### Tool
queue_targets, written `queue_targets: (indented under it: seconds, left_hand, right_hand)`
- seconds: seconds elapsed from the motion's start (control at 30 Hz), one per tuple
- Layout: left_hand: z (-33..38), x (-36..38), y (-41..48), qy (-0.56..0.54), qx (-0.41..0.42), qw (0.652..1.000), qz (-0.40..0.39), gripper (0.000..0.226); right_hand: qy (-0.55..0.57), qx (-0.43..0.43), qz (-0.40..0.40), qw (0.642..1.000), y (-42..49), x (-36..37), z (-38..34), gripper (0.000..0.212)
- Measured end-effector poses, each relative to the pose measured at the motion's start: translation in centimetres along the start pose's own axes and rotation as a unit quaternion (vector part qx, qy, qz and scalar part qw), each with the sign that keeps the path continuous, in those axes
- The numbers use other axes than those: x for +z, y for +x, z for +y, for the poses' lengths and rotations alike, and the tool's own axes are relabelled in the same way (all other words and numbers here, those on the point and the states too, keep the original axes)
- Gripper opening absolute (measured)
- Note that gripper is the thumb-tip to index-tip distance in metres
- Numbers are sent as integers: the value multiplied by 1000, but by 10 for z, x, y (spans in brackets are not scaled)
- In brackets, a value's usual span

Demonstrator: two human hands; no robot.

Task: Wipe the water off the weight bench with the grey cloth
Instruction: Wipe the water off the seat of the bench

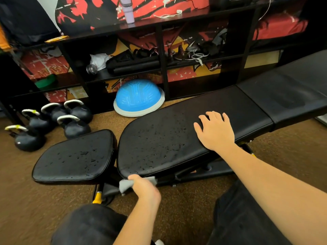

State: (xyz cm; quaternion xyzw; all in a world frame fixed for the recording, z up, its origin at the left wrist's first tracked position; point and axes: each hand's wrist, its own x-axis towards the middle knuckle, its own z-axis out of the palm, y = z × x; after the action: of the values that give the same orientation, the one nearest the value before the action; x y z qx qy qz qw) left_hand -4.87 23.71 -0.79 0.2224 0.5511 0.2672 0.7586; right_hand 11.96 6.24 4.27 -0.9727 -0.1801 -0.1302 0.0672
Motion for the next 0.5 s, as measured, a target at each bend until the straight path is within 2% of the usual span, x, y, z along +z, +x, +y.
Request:
queue_targets:
  seconds: [0.1, 0.17, 0.3, 0.43, 0.5]
  left_hand:
    - [-33, 3, -29, -35, -26, 996, -77, 54]
    - [-31, 9, -32, -61, -30, 996, -57, 59]
    - [13, 13, 6, -91, -39, 994, 51, 72]
    - [23, 2, 31, -158, -15, 987, -9, 86]
    - [19, 3, 17, -148, -36, 988, -14, 86]
  right_hand:
    - [-2, 3, -2, 1000, 1, 0, 1, 57]
    - [-1, 5, -2, 1000, 0, 1, 0, 58]
    - [2, 4, -1, 1000, 0, 3, 2, 59]
    - [-1, 4, -7, 1000, 2, 3, 1, 57]
    - [-7, 10, -13, 1000, 2, 3, 2, 57]
